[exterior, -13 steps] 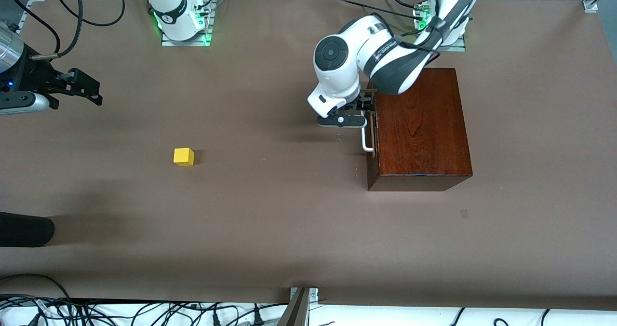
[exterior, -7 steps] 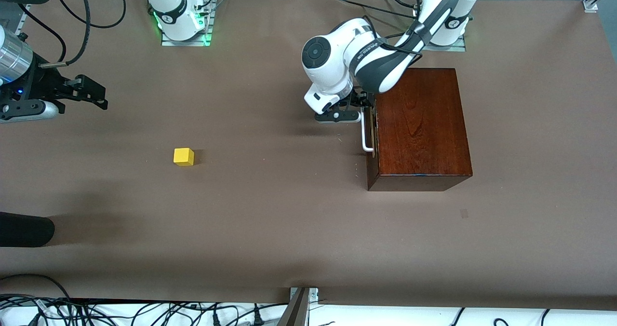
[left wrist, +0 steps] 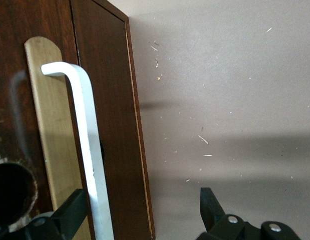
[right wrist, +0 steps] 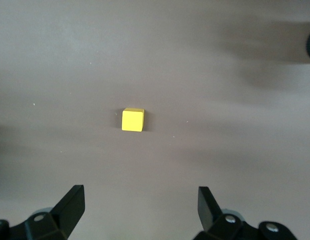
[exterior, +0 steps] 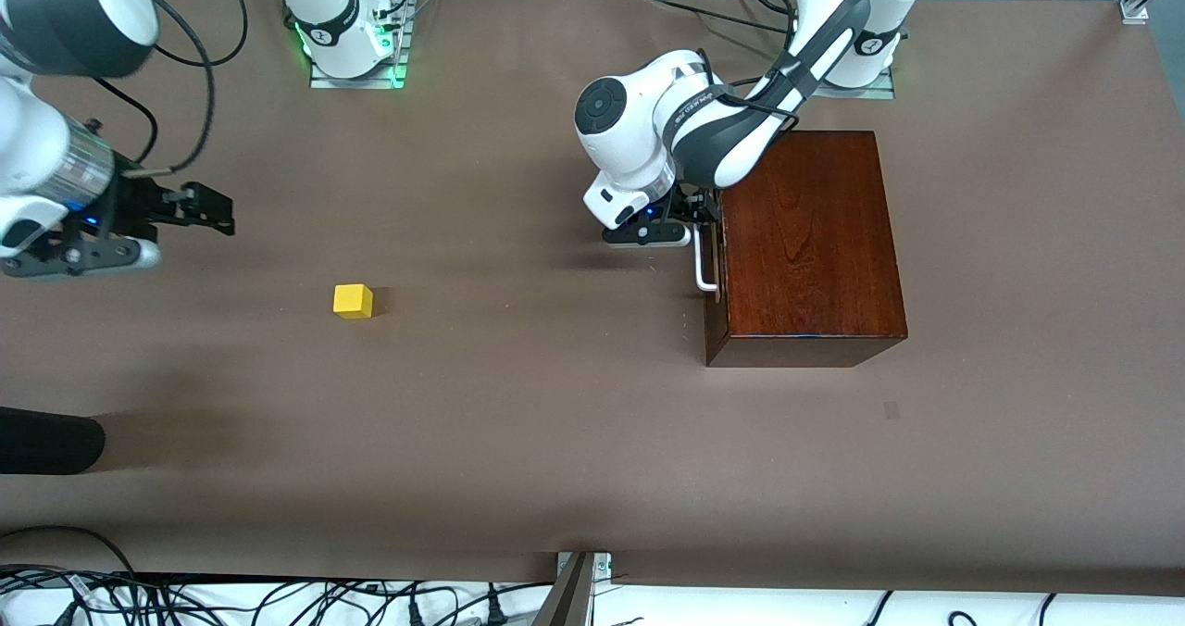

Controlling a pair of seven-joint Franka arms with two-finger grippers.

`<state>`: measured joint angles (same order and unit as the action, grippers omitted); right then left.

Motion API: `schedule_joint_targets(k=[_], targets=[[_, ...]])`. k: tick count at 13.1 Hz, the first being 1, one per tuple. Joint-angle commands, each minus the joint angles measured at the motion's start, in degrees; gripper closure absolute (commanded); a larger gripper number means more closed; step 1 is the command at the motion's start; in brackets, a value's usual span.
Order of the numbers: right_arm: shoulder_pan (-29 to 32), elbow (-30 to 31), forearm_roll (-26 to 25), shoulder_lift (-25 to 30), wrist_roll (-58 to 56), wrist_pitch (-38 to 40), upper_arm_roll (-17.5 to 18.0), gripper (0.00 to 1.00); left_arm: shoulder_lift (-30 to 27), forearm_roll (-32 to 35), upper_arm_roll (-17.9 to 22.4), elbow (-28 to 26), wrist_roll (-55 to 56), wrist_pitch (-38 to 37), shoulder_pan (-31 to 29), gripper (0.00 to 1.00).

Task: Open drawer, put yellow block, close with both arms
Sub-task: 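Pull the drawer open with the left gripper while the right gripper grasps the cube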

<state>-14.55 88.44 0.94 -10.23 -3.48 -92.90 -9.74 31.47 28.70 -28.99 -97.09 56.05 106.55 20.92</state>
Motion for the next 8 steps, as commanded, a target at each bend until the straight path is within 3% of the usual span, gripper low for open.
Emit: schedule_joint_targets(k=[1, 3, 6, 8], targets=[[-1.9, -1.2, 0.1, -2.2, -0.7, 0.3, 0.4, 0.0, 1.9, 1.5, 0.3, 0.6, 2.7, 0.9, 0.7, 0.0], [-2.6, 2.8, 0.4, -3.2, 1.3, -3.5, 0.5, 0.0, 2.8, 3.9, 0.1, 0.6, 6.3, 0.9, 1.3, 0.0], [-2.6, 14.8, 0.3, -2.8, 7.1, -17.2, 0.5, 0.0, 4.3, 5.8, 0.1, 0.6, 9.8, 0.9, 2.6, 0.0], [-2.8, 18.5, 0.5, -4.0, 8.4, -23.4, 0.6, 0.0, 5.0, 5.8, 0.0, 0.8, 10.7, 2.9, 2.8, 0.0]])
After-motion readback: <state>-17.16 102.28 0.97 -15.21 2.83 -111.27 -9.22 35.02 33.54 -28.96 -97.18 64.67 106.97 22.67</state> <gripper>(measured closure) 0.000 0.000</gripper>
